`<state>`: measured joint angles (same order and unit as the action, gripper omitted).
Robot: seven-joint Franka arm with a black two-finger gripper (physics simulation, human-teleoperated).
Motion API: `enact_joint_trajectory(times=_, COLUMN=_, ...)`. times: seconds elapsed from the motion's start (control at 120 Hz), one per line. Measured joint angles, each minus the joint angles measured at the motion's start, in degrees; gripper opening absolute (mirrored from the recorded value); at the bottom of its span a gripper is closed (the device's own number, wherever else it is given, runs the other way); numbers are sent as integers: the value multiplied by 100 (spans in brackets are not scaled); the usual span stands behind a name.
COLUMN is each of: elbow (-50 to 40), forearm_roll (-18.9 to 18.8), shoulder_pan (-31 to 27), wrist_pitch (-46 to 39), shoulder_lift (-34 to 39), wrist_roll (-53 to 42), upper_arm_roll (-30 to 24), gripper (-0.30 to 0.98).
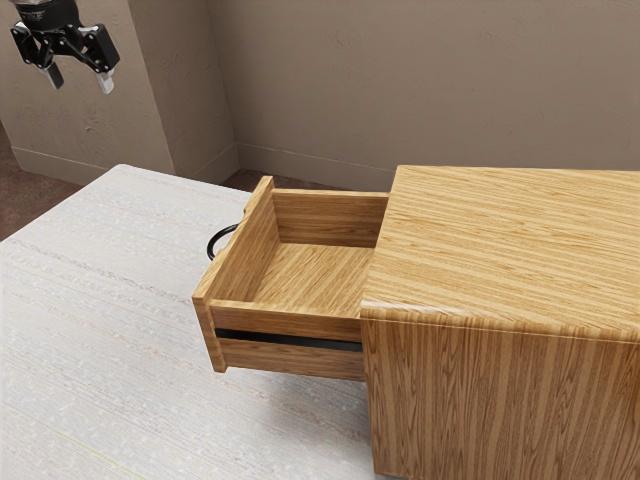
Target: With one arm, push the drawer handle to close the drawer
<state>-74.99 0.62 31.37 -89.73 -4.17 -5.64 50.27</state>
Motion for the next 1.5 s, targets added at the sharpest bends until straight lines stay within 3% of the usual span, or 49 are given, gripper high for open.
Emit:
enact_joint_trajectory(times=0.117, elbow=29, forearm_roll=73, shoulder_pan=-42, wrist_pitch=5, shoulder_lift=-16, wrist_roll=3, upper_arm_roll=-8, gripper=66)
enact_joint_trajectory(times=0.192, elbow=757, forearm_roll=346, shoulder_pan=-699, wrist_pitch=146, shoulder_lift=-392, wrist_roll=27, upper_arm_roll=-212, gripper=66)
enact_joint_trajectory(times=0.283, elbow=1391, forearm_roll=594, shoulder_pan=-1592, wrist_pitch=314, shoulder_lift=-658, wrist_roll=52, upper_arm_roll=-887, gripper=66)
enact_joint_trajectory(times=0.392, elbow=1942, forearm_roll=420, shoulder_pan=-1258, wrist_pitch=503, shoulder_lift=-170, wrist_roll=61, upper_arm_roll=-1032, gripper=66)
enact_joint_trajectory(times=0.5, elbow=1942, forearm_roll=350, shoulder_pan=-1182, wrist_pitch=580, shoulder_lift=-247, wrist_roll=69, upper_arm_roll=-1130, gripper=67)
enact_joint_trajectory(times=0.6, elbow=1530, forearm_roll=444, shoulder_pan=-1114, wrist_pitch=610, shoulder_lift=-337, wrist_roll=74, upper_arm_roll=-1208, gripper=66)
enact_joint_trajectory(times=0.65, elbow=1122, forearm_roll=478, shoulder_pan=-1388, wrist_pitch=600, shoulder_lift=-279, wrist_roll=70, upper_arm_roll=-1649, gripper=66)
enact_joint_trajectory(times=0.692, elbow=236, forearm_roll=411, shoulder_pan=-1793, wrist_pitch=454, shoulder_lift=170, wrist_roll=67, upper_arm_roll=-2335, gripper=66)
enact_joint_trajectory(times=0.742, elbow=-1196, forearm_roll=322, shoulder_pan=-2013, wrist_pitch=129, shoulder_lift=910, wrist_roll=66, upper_arm_roll=-2745, gripper=66)
enact_joint_trajectory(times=0.825, elbow=-2940, forearm_roll=232, shoulder_pan=-2660, wrist_pitch=-409, shoulder_lift=1505, wrist_roll=67, upper_arm_roll=-3006, gripper=66)
enact_joint_trajectory(times=0.942, elbow=-4364, forearm_roll=426, shoulder_pan=-3298, wrist_pitch=-972, shoulder_lift=1726, wrist_roll=72, upper_arm_roll=-3123, gripper=67)
enact_joint_trajectory(times=1.1, elbow=-4492, forearm_roll=364, shoulder_pan=-3088, wrist_pitch=-1461, shoulder_lift=1490, wrist_roll=23, upper_arm_roll=-3128, gripper=67)
enact_joint_trajectory(times=1.3, elbow=-4398, forearm_roll=-236, shoulder_pan=-2730, wrist_pitch=-2237, shoulder_lift=1271, wrist_roll=-118, upper_arm_roll=-3141, gripper=65)
enact_joint_trajectory(times=1.5, elbow=-4517, forearm_roll=-520, shoulder_pan=-2340, wrist_pitch=-3146, shoulder_lift=1247, wrist_roll=-1465, upper_arm_roll=-3082, gripper=17)
